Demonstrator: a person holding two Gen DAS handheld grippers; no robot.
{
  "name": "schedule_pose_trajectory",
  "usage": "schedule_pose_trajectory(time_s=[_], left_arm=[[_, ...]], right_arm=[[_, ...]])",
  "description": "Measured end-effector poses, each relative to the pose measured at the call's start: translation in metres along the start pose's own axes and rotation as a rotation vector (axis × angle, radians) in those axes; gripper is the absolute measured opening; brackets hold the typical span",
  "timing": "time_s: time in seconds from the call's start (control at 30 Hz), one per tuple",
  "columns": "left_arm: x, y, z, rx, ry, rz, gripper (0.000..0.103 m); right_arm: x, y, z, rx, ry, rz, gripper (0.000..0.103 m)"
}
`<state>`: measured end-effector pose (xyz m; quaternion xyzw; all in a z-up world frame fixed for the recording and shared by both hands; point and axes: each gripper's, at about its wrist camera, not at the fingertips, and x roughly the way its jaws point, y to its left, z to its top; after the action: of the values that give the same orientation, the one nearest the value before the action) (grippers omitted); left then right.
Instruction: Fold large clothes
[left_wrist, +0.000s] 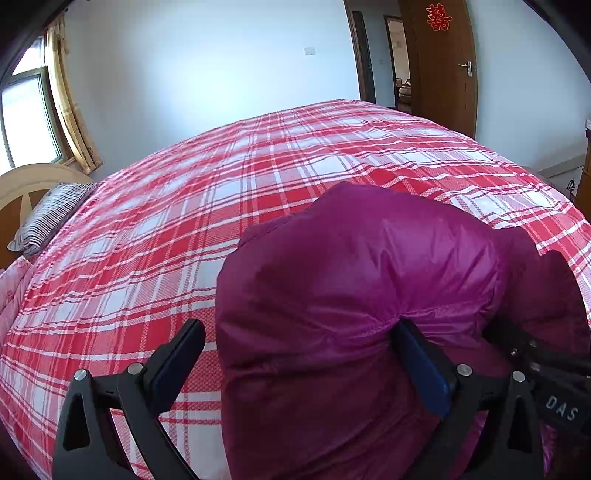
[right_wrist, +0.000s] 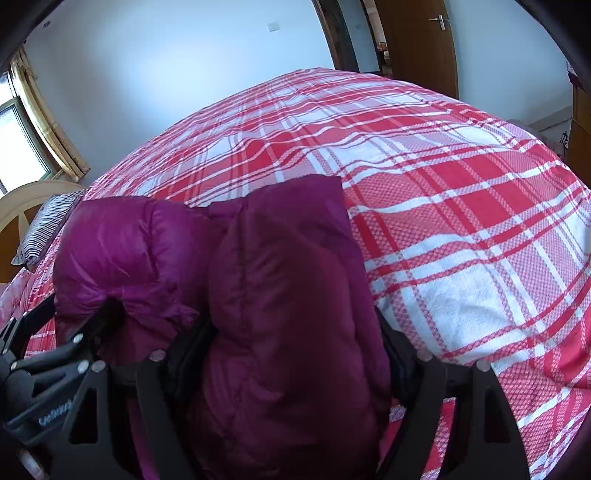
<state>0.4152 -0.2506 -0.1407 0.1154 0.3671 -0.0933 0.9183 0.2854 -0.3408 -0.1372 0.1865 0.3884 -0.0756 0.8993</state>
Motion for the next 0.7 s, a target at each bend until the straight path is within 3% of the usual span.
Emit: schedule_pose_trajectory(time_s=[0.2, 0.7], left_arm=[[0.023, 0.011, 0.0, -0.065, 0.09, -0.106, 0.103], [0.034, 0.013, -0.004, -0.093, 0.139, -0.168, 0.103]], right_arm=[[0.002, 0.001, 0.001, -0.002, 0.012, -0.006, 0.081], [0.005, 0.001, 0.004, -0.009, 0.033, -0.017, 0.082]])
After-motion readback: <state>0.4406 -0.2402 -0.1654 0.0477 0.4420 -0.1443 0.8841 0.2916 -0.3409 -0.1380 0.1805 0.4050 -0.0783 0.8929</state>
